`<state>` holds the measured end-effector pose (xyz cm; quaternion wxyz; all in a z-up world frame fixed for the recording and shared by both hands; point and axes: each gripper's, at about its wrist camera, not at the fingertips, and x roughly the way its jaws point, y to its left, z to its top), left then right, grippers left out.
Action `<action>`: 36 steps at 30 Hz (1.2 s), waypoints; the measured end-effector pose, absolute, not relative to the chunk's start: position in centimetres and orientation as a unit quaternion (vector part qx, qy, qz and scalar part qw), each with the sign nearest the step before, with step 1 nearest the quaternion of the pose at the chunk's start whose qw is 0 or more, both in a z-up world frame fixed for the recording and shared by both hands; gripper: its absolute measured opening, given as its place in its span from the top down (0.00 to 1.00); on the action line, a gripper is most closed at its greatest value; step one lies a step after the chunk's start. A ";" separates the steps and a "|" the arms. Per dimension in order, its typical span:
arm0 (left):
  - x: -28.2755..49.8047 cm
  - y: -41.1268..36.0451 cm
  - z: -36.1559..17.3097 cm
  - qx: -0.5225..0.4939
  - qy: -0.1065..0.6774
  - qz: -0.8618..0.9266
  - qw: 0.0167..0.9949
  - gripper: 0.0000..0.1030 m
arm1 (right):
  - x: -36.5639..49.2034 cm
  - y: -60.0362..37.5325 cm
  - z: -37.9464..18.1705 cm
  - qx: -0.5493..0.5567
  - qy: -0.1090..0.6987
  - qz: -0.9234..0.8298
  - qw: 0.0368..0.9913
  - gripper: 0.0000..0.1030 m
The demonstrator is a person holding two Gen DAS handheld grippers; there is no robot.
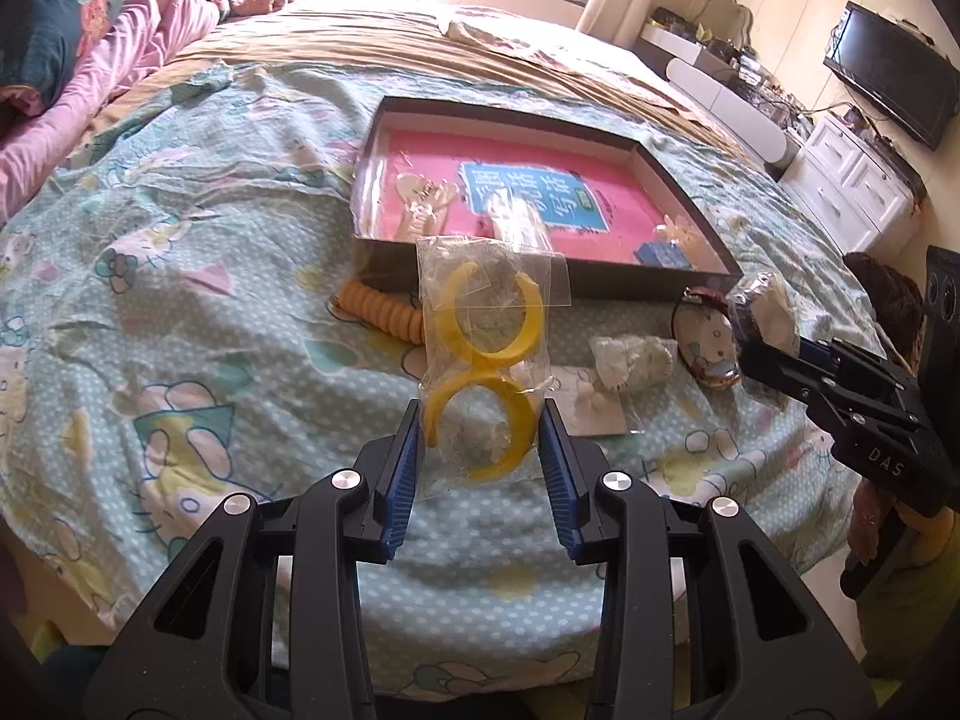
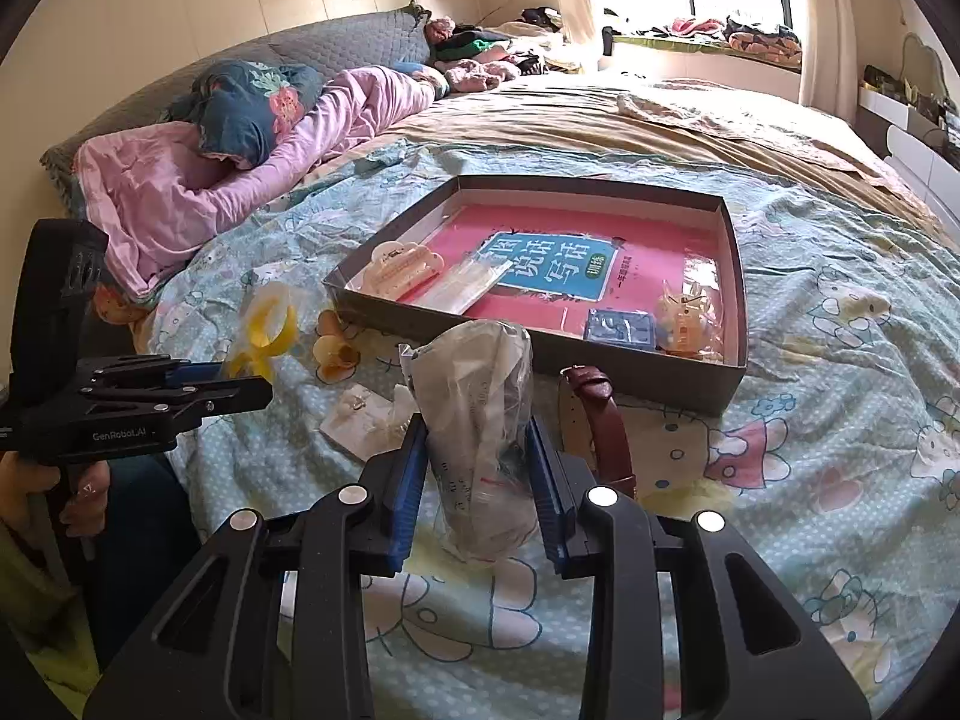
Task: Organize jewelry
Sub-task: 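Carry the bangle bag and wrapped bag over the tray with both tools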
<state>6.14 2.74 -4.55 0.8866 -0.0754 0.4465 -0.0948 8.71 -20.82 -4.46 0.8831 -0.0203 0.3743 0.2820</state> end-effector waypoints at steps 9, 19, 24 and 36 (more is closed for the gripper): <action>7.3 2.9 -2.4 -0.076 0.426 -0.091 0.897 0.72 | 9.5 -21.0 -2.7 -0.010 0.355 0.284 0.891 0.69; 10.0 2.0 -0.8 -0.068 0.411 -0.092 0.904 0.72 | 11.3 -21.3 -0.8 -0.003 0.331 0.281 0.901 0.69; 11.5 1.4 -0.3 -0.068 0.407 -0.096 0.906 0.72 | 12.4 -21.5 -0.1 -0.001 0.319 0.274 0.907 0.69; 14.6 -0.4 0.2 -0.056 0.407 -0.103 0.906 0.72 | 15.2 -22.2 0.6 0.006 0.307 0.251 0.918 0.69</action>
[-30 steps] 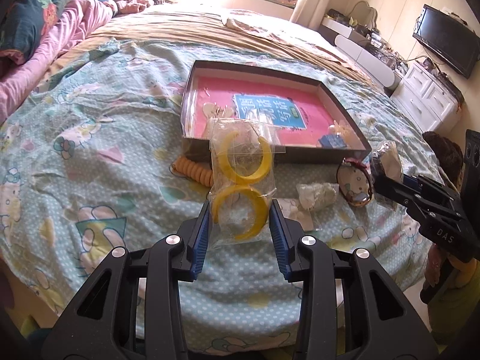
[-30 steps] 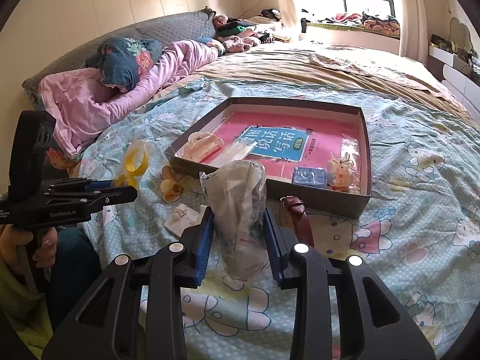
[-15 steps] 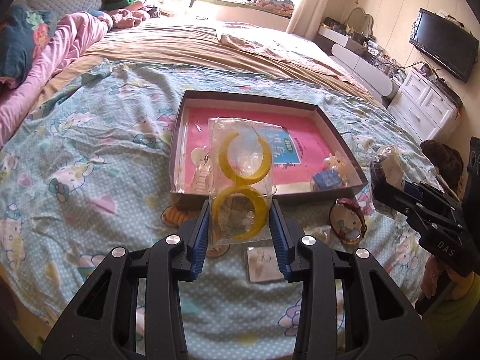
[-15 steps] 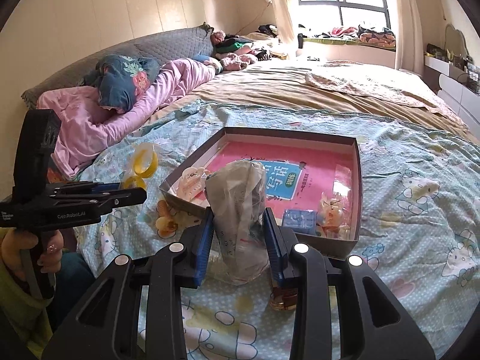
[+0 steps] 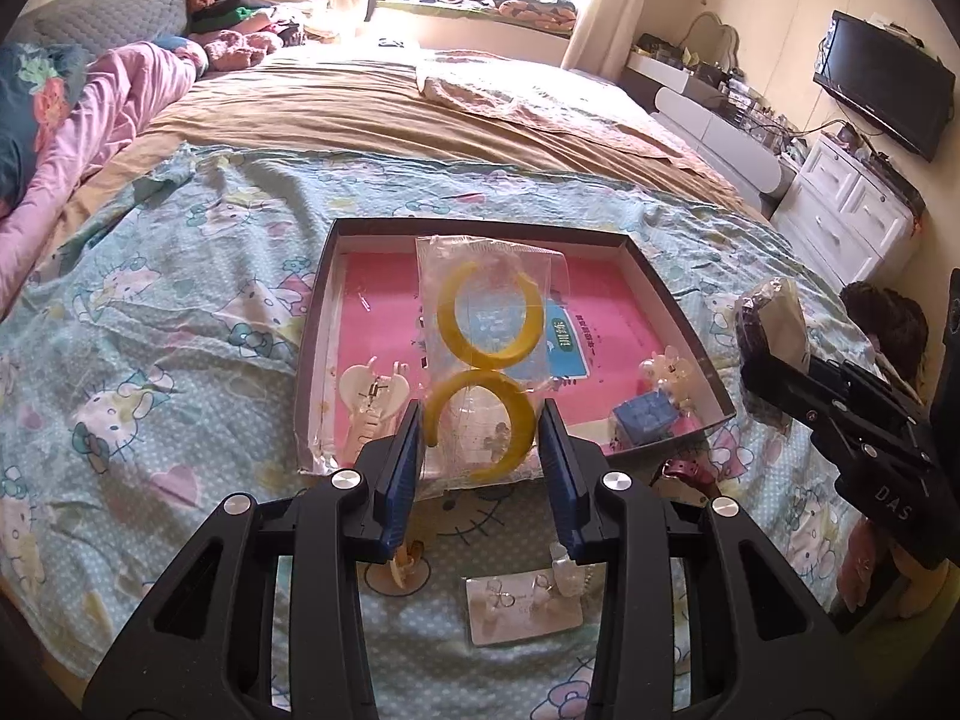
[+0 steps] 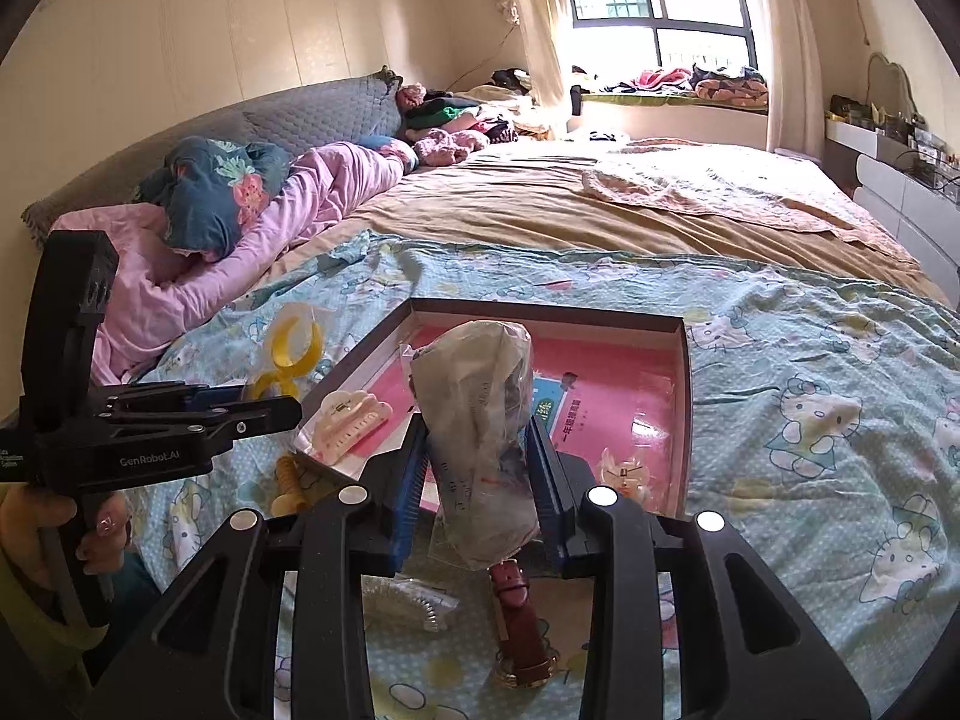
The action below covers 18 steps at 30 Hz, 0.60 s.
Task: Organize jewelry
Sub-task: 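Carry the bangle bag and wrapped bag over the tray with both tools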
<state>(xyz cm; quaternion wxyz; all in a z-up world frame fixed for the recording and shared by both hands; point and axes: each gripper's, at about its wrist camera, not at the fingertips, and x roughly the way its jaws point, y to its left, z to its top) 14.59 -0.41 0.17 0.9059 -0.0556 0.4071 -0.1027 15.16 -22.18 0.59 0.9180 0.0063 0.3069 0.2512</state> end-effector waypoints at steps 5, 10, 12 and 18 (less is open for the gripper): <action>15.9 -1.0 -0.9 -0.050 0.418 -0.101 0.901 0.72 | 16.1 -22.3 0.5 0.009 0.307 0.245 0.920 0.69; 17.3 -1.2 -2.6 -0.044 0.438 -0.098 0.893 0.72 | 16.9 -22.1 -0.1 0.012 0.313 0.240 0.919 0.69; 17.6 -1.1 -3.1 -0.045 0.444 -0.097 0.890 0.71 | 17.3 -21.8 -0.6 0.005 0.315 0.233 0.920 0.69; 18.0 -1.0 -4.2 -0.042 0.452 -0.092 0.886 0.71 | 18.6 -21.2 -2.1 0.004 0.333 0.225 0.916 0.69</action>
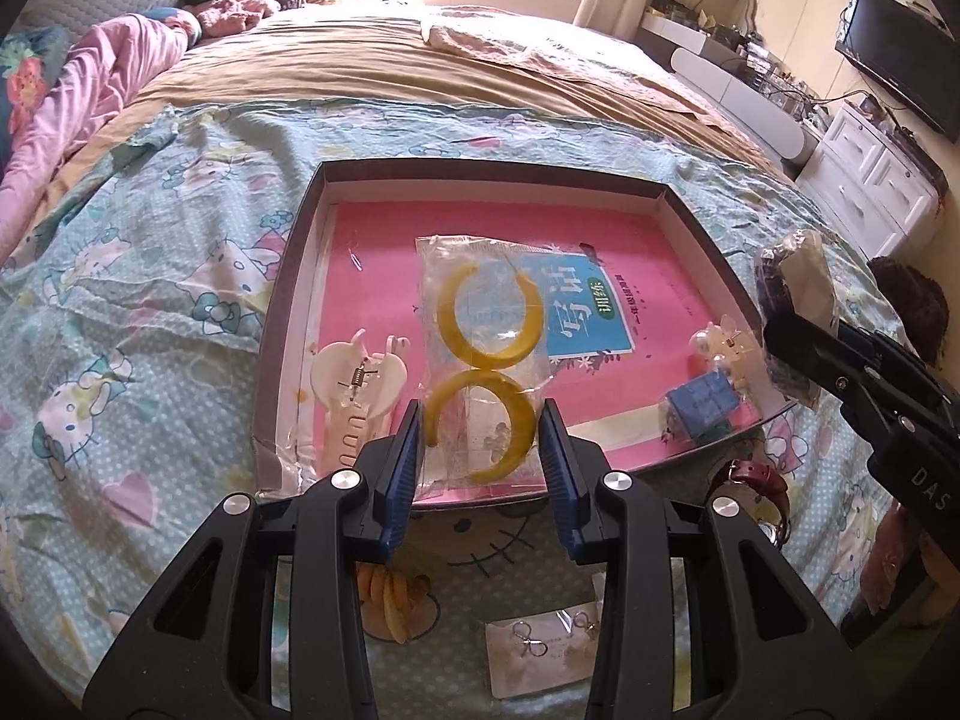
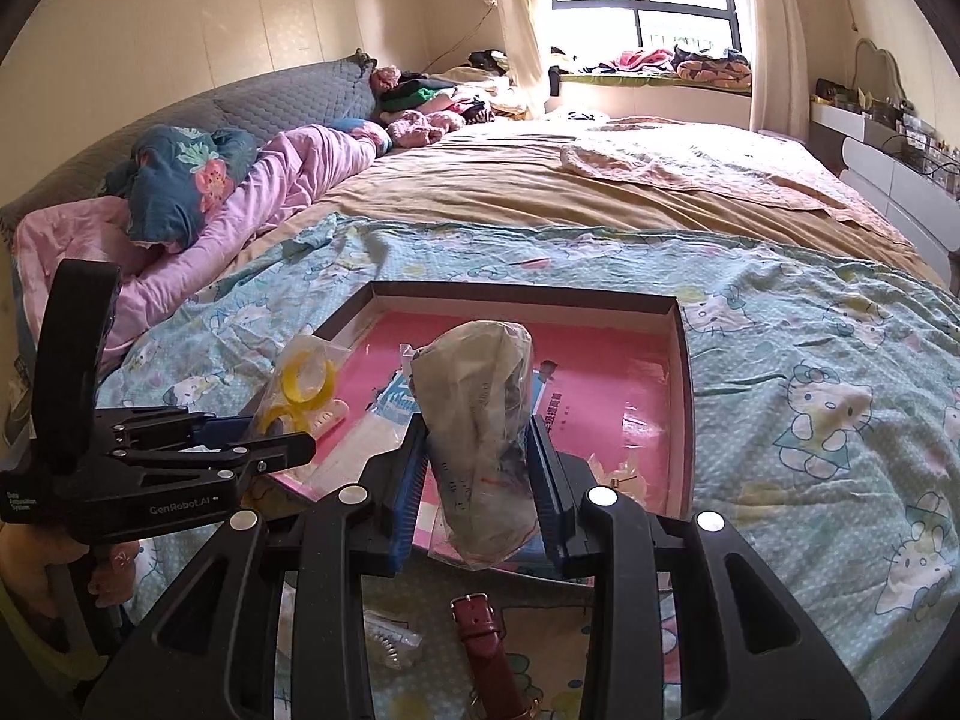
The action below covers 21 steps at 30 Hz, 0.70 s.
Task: Organize jewelry
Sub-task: 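Carry the bangle bag and wrapped bag over the tray with both tools, then lower the bangle bag and wrapped bag into the tray and open both tools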
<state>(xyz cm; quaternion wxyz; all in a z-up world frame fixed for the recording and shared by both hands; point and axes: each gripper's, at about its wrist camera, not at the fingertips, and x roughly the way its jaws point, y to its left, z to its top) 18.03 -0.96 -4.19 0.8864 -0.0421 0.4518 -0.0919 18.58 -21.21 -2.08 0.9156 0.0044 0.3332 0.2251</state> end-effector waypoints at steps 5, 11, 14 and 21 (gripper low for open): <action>18.3 -0.8 -4.9 -0.039 0.455 -0.088 0.885 0.71 | 19.3 -20.3 -3.0 0.006 0.344 0.229 0.911 0.69; 18.6 -0.3 -5.5 -0.043 0.459 -0.082 0.884 0.70 | 20.2 -19.0 -3.9 0.001 0.358 0.235 0.904 0.69; 18.7 0.0 -5.9 -0.046 0.462 -0.081 0.882 0.70 | 20.6 -18.4 -4.5 -0.001 0.366 0.237 0.900 0.69; 18.5 0.2 -5.9 -0.042 0.457 -0.083 0.885 0.66 | 21.3 -17.3 -5.9 -0.010 0.392 0.242 0.887 0.69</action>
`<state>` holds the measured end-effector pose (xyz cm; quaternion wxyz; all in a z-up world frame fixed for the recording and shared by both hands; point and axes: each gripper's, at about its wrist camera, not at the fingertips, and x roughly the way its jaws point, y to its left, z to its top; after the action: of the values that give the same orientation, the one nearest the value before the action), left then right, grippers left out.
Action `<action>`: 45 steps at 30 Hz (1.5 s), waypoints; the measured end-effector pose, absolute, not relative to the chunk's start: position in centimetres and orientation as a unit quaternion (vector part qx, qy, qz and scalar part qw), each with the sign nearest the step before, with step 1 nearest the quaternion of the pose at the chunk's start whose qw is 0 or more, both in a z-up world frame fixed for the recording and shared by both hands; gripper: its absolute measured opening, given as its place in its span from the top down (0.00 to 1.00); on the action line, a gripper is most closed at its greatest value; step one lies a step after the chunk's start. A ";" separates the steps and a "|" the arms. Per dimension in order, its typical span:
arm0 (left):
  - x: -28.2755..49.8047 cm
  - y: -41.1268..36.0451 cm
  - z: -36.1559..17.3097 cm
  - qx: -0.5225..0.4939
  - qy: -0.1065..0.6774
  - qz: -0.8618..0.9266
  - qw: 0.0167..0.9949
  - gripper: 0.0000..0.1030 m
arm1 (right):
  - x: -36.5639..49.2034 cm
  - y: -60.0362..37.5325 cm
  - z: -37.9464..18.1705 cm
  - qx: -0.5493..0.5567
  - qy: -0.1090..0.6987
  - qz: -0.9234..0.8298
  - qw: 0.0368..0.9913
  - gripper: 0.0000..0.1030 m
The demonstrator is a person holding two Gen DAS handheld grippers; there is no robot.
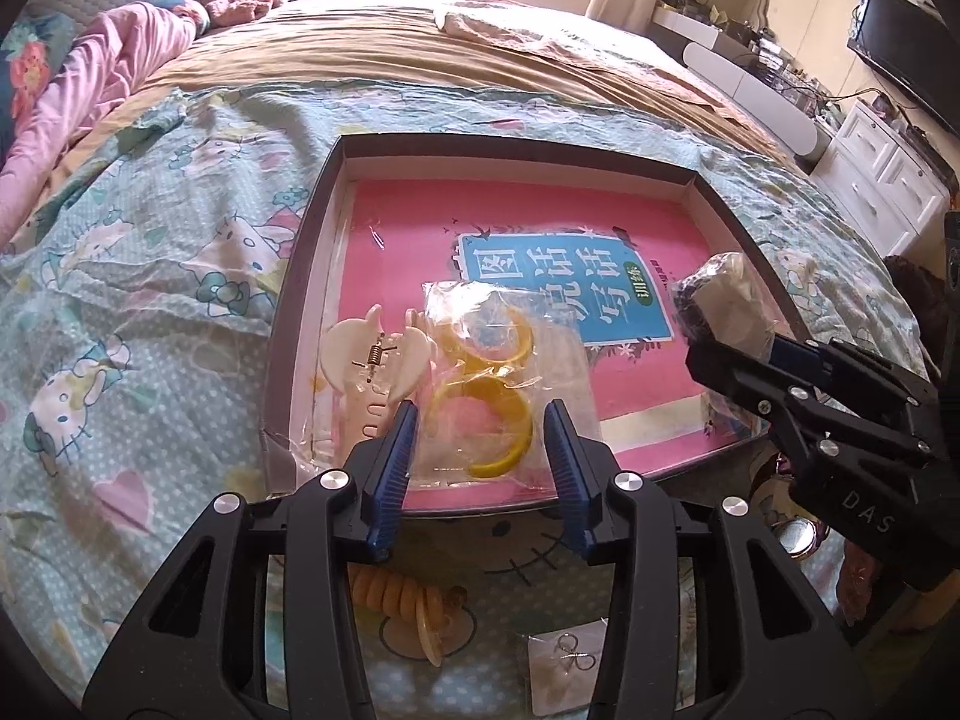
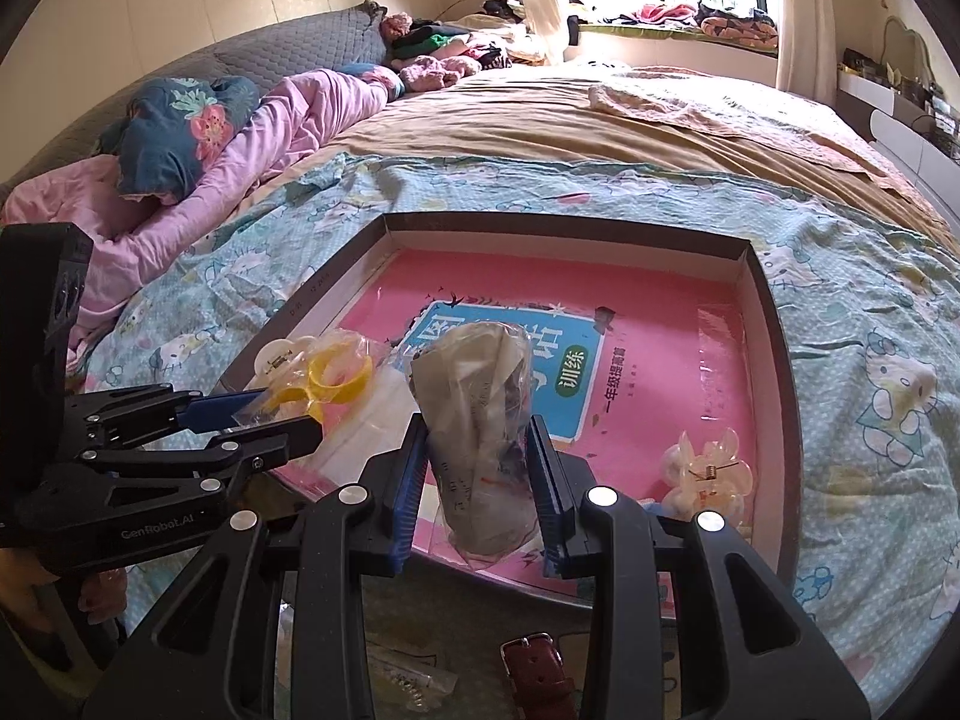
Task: Organize jewelry
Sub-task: 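Lower the bangle bag and wrapped bag into the tray and open both tools, then withdraw both tools from the tray toward the remaining loose items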
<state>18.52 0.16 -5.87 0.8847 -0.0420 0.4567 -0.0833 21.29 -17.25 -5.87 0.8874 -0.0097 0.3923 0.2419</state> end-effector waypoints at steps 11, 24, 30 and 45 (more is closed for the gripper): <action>17.8 0.4 -5.1 -0.048 0.447 -0.092 0.889 0.64 | 21.4 -17.4 -6.7 0.000 0.412 0.238 0.880 0.67; 16.9 0.3 -3.8 -0.052 0.436 -0.094 0.894 0.57 | 20.0 -19.3 -4.9 0.027 0.388 0.235 0.891 0.53; 16.2 0.1 -2.8 -0.054 0.427 -0.098 0.897 0.55 | 18.7 -20.6 -3.3 0.043 0.370 0.233 0.898 0.35; 14.0 0.8 0.2 -0.067 0.395 -0.094 0.911 0.29 | 15.5 -21.8 0.4 0.045 0.323 0.235 0.916 0.21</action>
<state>13.97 0.78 0.15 0.9113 -0.0672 0.3952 -0.0942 15.47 -21.80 0.36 0.9155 0.0452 0.3232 0.2353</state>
